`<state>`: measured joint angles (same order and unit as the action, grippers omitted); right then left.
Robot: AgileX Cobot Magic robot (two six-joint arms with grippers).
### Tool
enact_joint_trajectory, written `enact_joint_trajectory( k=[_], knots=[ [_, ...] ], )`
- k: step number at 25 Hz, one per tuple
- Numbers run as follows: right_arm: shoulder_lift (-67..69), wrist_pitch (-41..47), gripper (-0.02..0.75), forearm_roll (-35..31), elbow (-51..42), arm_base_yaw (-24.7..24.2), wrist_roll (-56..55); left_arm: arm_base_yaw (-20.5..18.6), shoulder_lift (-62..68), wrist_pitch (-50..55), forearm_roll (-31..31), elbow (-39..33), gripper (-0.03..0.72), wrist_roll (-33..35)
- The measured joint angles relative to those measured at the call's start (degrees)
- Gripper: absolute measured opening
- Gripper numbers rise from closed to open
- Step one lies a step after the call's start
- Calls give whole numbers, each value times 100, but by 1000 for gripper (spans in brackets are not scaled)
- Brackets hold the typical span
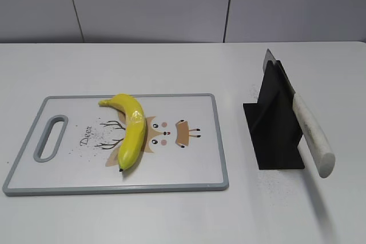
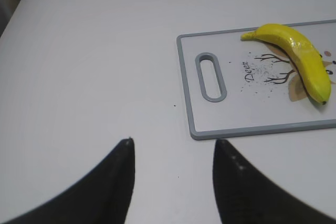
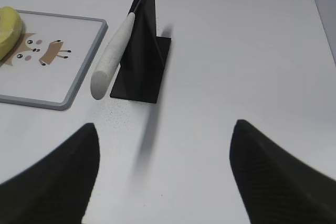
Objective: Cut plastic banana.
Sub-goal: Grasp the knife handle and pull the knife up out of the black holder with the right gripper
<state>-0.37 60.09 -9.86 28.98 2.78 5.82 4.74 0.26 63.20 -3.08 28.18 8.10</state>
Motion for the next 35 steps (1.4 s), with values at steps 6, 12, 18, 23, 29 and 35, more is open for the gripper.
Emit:
enact_joint_trajectory(
  k=[6,12,18,23,29,35],
  knots=[
    [0,0,586,0,0,0,6,0,0,0,0,0,467,0],
    [0,0,586,0,0,0,1,0,0,0,0,0,465,0],
    [0,0,586,0,0,0,1,0,0,0,0,0,462,0],
    [0,0,586,0,0,0,1,0,0,0,0,0,458,0],
    [148,-49,585,5,55,0,-63,0,0,0,0,0,458,0],
    [1823,-379,549,5,680,-2,-162,0,0,0,0,0,458,0]
  ],
)
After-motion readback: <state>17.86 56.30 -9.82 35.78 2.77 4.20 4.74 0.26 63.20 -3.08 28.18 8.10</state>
